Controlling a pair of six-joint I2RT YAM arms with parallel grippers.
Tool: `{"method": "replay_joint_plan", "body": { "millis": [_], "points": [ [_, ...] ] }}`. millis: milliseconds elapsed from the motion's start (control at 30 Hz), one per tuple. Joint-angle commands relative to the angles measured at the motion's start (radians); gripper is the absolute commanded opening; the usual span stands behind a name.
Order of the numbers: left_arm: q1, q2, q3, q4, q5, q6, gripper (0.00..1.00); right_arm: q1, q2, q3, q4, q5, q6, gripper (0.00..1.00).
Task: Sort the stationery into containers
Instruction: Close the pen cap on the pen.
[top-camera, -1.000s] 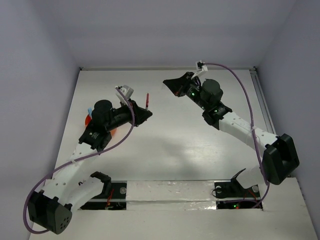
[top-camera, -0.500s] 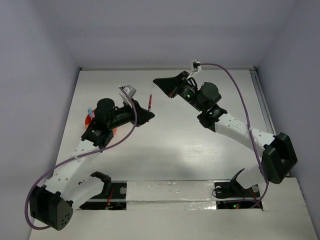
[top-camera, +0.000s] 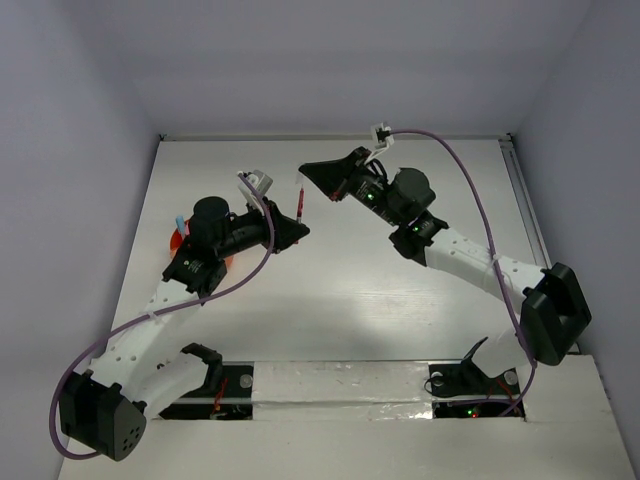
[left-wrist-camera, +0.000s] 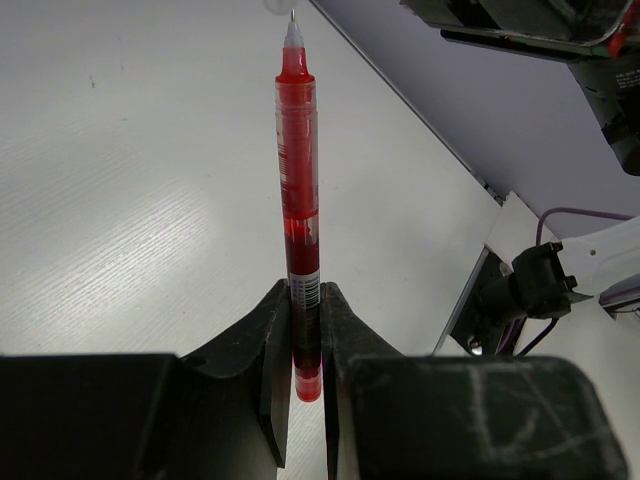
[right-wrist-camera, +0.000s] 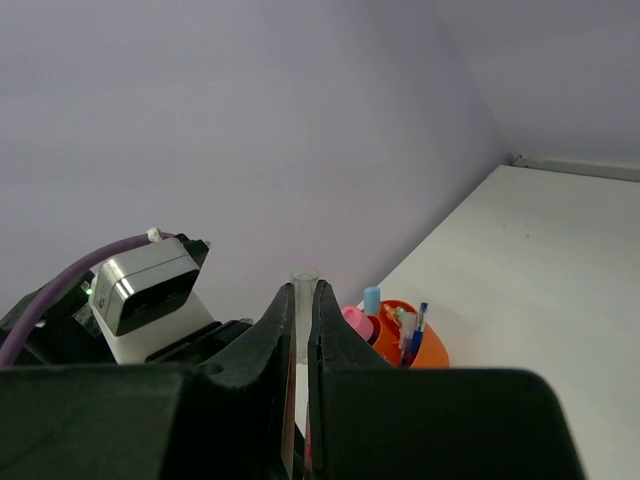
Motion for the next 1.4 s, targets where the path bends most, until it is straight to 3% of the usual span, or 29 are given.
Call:
{"method": "replay_joint_plan", "body": {
  "millis": [0, 1367],
  "points": [
    [-0.004, -0.021, -0.005, 0.058, 0.019, -0.002, 0.00, 0.011, 0.001, 0.040, 0.065, 0.008, -0.017, 0.00],
    [-0.004, -0.040, -0.008, 0.056, 0.000, -0.004, 0.00, 0.011, -0.020, 0.013, 0.064, 0.033, -0.026, 0.00]
  ]
}}
